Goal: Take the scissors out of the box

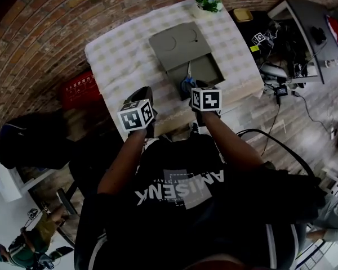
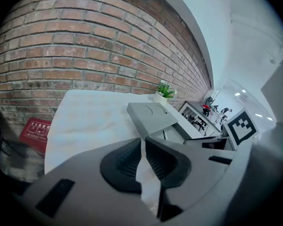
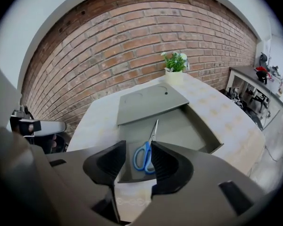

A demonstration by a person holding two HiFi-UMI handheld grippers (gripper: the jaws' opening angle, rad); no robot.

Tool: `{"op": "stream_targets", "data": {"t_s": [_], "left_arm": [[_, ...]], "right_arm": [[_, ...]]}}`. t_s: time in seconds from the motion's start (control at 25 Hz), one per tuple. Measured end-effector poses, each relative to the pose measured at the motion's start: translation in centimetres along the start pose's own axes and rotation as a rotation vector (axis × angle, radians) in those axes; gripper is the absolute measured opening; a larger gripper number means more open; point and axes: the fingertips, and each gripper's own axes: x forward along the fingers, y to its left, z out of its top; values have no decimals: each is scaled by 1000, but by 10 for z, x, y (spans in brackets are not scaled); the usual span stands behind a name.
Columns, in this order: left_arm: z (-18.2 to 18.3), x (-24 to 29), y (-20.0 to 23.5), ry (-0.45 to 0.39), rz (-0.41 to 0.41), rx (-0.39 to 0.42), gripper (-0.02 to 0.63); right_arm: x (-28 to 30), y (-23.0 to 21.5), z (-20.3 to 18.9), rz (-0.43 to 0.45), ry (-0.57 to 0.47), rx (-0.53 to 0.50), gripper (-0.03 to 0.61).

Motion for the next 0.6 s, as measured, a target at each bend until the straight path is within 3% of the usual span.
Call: {"op": "stream_targets", "data": {"t_s": [0.2, 0.32, 0.6], "left_arm": [[-11, 15, 3, 74, -34, -1, 25], [-18, 22, 7, 105, -60, -8, 64], [-23, 34, 22, 151, -78, 25, 64]], "right_arm": [[20, -1, -12, -13, 43, 37, 198], [30, -5, -17, -54, 56, 40, 198], [51, -14, -27, -124, 125, 72, 198]]}}
